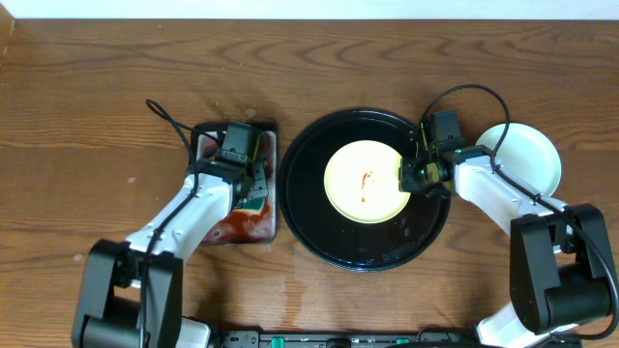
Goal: Clean dirty plates on tray and stack at the side
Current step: 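Slide the yellow plate to the tray center with the right gripper, then lift the wet sponge with the left gripper above the water tray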
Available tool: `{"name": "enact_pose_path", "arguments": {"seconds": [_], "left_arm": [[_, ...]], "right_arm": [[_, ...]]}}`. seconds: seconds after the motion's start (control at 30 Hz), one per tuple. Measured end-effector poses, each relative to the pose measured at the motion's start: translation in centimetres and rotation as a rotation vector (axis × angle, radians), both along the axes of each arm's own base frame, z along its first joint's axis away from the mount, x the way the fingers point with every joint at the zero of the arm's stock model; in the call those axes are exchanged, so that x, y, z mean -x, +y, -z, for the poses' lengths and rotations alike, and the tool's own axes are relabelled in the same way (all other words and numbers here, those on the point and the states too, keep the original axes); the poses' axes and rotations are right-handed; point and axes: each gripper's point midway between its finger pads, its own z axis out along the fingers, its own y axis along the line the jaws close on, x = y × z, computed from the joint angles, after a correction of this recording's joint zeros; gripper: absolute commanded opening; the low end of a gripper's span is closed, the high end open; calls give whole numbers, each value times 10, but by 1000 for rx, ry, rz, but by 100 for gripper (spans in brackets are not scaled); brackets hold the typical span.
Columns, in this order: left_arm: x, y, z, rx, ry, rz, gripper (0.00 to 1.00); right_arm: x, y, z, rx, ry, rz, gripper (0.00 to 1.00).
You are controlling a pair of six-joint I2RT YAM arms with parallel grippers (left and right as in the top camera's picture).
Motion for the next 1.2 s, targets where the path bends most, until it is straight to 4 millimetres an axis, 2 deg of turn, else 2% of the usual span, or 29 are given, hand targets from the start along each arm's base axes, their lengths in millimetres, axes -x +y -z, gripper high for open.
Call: {"name": "enact_pose_path", "arguments": {"seconds": [0.1,0.2,0.47,0.6,0.97,1.2], "left_arm": [[1,0,8,1,21,-5,22],[1,-1,11,0,25,-3,9],[4,0,11,-5,39,-1,7],[6,0,4,0,33,0,7],[-4,3,-57,97,-135,-13,8],[-6,7,-75,200,-172,-26,7]], "right_arm": [[0,0,0,0,0,0,1],[0,0,0,0,0,0,1],[0,0,0,0,2,0,1],[1,0,0,-1,3,0,1],[1,0,0,-2,3,-1,1],[1,0,0,-2,3,-1,1]]}}
